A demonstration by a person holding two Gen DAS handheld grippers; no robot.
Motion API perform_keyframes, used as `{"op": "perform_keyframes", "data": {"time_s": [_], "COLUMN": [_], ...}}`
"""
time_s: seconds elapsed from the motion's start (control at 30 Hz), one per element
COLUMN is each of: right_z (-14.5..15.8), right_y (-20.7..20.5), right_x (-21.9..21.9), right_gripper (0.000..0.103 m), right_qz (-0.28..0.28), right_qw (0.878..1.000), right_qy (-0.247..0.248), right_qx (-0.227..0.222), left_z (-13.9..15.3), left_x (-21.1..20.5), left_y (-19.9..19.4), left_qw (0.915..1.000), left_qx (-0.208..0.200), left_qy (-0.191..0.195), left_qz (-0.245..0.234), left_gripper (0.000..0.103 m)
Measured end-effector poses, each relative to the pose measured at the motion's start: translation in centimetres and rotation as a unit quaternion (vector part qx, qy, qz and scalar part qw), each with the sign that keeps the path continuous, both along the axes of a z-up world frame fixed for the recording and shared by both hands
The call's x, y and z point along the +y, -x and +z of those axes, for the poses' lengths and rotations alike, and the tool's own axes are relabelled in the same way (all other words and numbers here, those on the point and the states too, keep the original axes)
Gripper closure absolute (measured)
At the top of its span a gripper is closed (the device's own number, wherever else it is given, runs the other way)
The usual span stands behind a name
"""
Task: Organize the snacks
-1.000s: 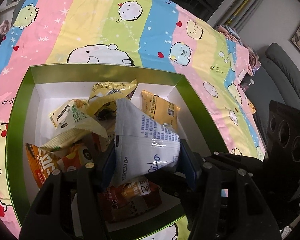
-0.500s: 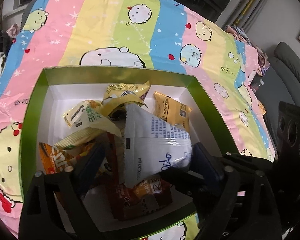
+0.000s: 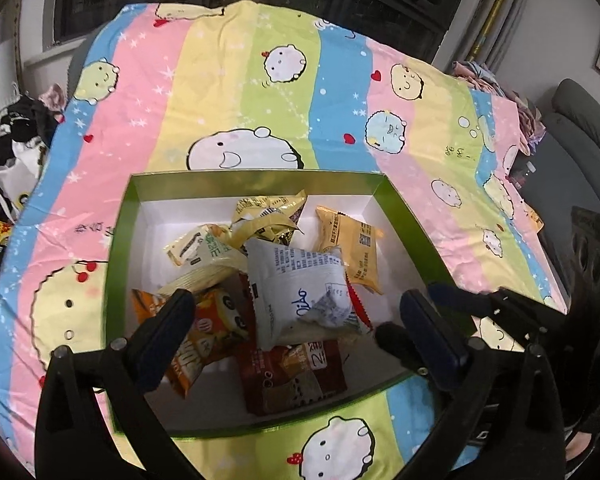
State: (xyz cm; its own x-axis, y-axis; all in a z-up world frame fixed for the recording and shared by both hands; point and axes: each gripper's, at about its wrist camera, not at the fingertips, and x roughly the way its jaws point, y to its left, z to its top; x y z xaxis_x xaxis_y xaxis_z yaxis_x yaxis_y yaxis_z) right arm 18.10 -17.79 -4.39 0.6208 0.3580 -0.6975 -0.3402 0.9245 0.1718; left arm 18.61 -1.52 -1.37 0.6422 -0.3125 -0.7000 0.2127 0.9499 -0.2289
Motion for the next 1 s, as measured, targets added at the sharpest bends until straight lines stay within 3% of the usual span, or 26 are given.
{"op": "perform_keyframes", "data": {"time_s": [0.03, 0.13, 0.37, 0.57, 0.8, 1.0], "right_z": [0.3, 1.3, 2.7, 4.2, 7.0, 8.9], "right_y": [0.2, 0.8, 2.1, 3.5, 4.9, 6.0], "right_x": [-0.2, -1.1, -1.4, -1.7, -1.5, -1.1], "right_gripper": [0.016, 0.008, 0.008, 0.008, 0.008, 0.008], "right_qz": [-0.006, -0.026, -0.032, -0.035, -0.035, -0.030], "right_qw": [1.000, 0.999, 0.999, 0.998, 0.997, 0.996], "right_qy": [0.002, 0.009, 0.030, 0.039, 0.046, 0.045], "right_qx": [-0.004, -0.016, -0.017, -0.028, -0.048, -0.065], "left_z": [0.2, 0.9, 2.2, 4.4, 6.2, 7.4], "left_x": [0.0, 0.0, 0.5, 1.2, 1.9, 2.5], "left_y": [0.2, 1.0, 3.0, 5.1, 6.4, 7.3], "left_qw": [1.0000, 0.9990, 0.9966, 0.9959, 0.9880, 0.9840], "left_qx": [-0.002, -0.006, -0.003, -0.020, -0.031, -0.043], "left_qy": [-0.005, -0.037, -0.061, -0.049, -0.096, -0.111], "left_qz": [0.005, 0.026, 0.055, 0.073, 0.117, 0.133], "left_gripper": [0.001, 0.001, 0.001, 0.001, 0.001, 0.001]}}
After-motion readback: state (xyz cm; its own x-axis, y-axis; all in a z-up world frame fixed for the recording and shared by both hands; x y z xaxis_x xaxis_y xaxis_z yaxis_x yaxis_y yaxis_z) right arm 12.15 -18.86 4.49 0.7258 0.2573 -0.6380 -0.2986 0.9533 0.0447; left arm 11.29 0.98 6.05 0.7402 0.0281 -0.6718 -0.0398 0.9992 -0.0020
